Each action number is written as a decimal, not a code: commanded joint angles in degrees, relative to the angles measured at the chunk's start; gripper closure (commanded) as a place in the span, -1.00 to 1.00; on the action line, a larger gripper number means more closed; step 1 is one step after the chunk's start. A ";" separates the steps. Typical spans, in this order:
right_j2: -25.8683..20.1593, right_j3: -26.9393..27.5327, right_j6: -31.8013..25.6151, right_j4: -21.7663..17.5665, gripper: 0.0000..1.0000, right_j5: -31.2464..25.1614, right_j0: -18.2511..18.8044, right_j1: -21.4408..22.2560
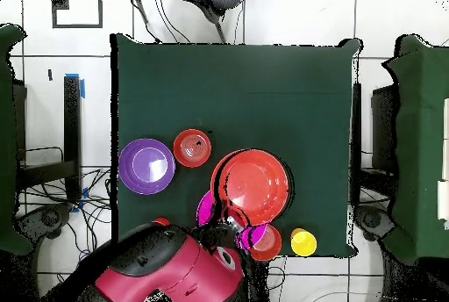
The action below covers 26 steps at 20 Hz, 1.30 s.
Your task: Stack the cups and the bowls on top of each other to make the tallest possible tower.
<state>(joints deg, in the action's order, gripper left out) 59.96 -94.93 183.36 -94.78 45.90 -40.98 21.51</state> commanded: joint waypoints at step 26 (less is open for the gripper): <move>-13.99 -8.14 -0.49 1.86 1.00 -1.08 0.11 -1.98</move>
<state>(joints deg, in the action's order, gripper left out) 57.64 -100.49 183.36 -94.69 45.89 -42.61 20.75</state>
